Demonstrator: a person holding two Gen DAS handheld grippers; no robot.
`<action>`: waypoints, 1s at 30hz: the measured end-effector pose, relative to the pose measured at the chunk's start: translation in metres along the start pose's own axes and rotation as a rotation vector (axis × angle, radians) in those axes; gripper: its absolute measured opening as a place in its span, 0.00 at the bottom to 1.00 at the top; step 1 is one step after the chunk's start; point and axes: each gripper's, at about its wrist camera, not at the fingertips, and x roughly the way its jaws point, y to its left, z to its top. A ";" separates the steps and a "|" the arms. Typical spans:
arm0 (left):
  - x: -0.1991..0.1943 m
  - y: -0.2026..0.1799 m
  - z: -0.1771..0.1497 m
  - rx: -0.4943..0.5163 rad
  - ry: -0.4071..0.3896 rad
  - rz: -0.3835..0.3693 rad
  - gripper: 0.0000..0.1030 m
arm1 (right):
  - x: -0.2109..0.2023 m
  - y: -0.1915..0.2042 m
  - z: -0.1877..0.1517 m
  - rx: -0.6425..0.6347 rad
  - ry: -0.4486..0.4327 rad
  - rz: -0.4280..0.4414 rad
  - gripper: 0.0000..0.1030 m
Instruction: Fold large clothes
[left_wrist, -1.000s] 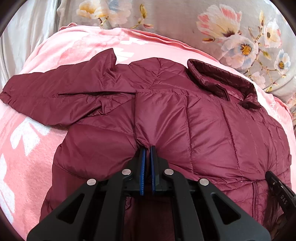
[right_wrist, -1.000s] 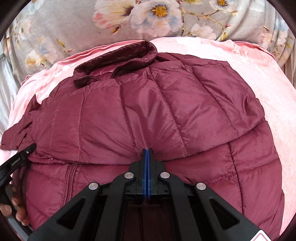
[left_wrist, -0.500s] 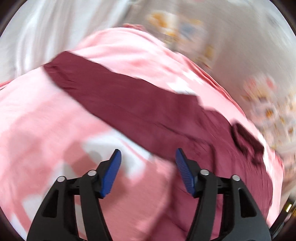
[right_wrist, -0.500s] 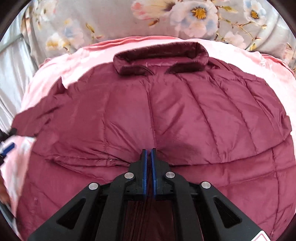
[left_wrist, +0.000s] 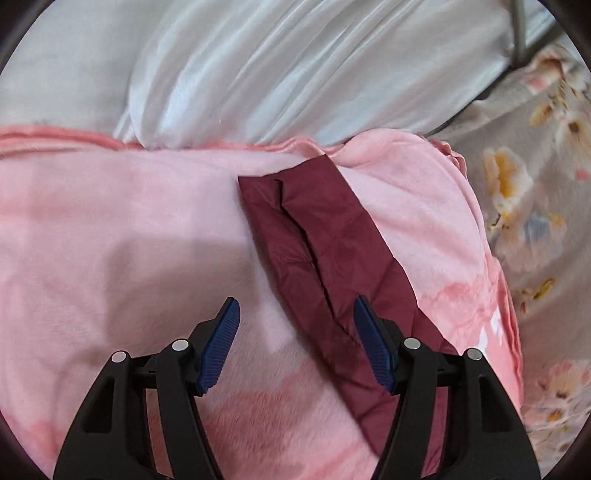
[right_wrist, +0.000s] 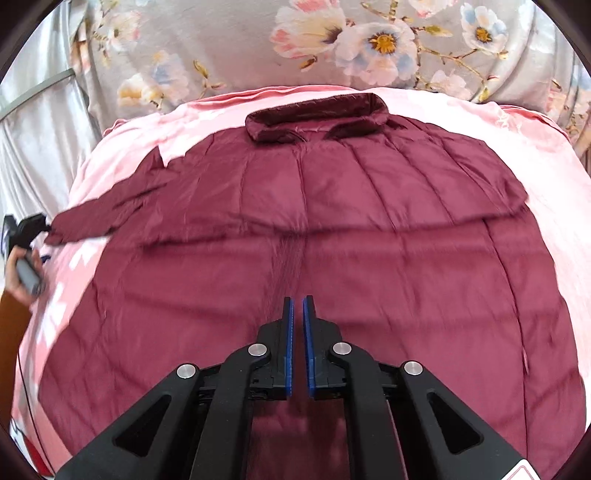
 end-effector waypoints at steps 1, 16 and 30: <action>0.004 0.004 0.001 -0.006 0.011 -0.007 0.59 | -0.002 -0.002 -0.005 0.002 0.003 0.003 0.08; -0.121 -0.169 -0.063 0.474 -0.159 -0.273 0.00 | -0.017 -0.011 -0.037 0.023 -0.003 0.037 0.14; -0.230 -0.345 -0.364 1.074 0.070 -0.666 0.01 | -0.046 -0.051 -0.053 0.112 -0.033 0.040 0.21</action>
